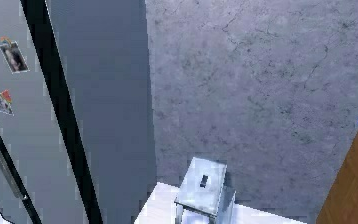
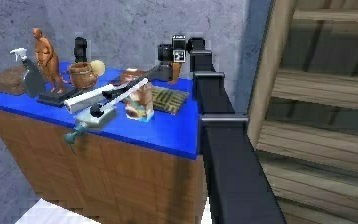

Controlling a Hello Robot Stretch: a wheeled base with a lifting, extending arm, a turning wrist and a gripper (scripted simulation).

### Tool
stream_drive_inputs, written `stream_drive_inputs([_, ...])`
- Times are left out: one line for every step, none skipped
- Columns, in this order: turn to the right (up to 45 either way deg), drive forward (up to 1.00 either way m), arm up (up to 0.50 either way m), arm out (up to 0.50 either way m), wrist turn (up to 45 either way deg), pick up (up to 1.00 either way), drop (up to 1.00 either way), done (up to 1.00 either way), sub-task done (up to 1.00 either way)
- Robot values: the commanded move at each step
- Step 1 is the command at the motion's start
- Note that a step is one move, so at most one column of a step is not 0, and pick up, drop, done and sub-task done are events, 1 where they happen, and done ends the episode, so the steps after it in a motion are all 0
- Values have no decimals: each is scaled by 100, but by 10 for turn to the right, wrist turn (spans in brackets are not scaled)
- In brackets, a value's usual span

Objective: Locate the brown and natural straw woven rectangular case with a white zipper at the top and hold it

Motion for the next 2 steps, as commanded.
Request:
stream_drive_inputs([0, 0, 0, 0, 450, 0, 0, 0, 0])
stream_drive_inputs([0, 0, 0, 0, 450, 0, 0, 0, 0])
